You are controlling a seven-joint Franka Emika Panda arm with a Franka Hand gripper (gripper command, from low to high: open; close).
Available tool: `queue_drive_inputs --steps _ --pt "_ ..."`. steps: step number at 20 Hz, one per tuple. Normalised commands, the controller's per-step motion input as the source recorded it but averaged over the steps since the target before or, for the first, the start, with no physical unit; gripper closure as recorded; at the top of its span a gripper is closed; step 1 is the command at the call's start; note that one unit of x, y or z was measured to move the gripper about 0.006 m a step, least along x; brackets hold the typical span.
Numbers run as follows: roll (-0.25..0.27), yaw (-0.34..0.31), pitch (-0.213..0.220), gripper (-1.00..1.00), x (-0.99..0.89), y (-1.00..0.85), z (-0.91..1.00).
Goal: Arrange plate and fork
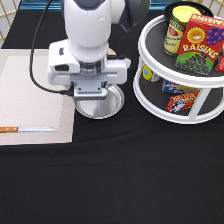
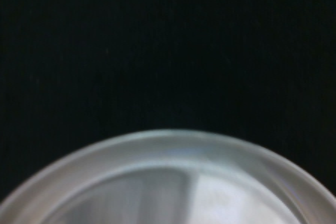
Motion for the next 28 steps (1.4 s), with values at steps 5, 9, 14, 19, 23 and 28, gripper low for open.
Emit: queue_drive_inputs --steps 5,9,14,19,23,28 --pt "0.119 -0.005 -0.086 -1.0 -0.09 0.17 -0.29" --pt "0.126 -0.004 -0.035 -1.0 -0.23 0.03 -0.31" --pt "0.176 -0.018 -0.001 -1.0 -0.29 -0.21 -0.43" --pt "0.148 -0.041 0.0 -1.0 -0.28 -0.21 -0.39" --pt "0.137 -0.029 0.0 -1.0 0.09 -0.28 0.03" --pt "0.148 -0.028 0.0 -1.0 0.34 -0.55 0.15"
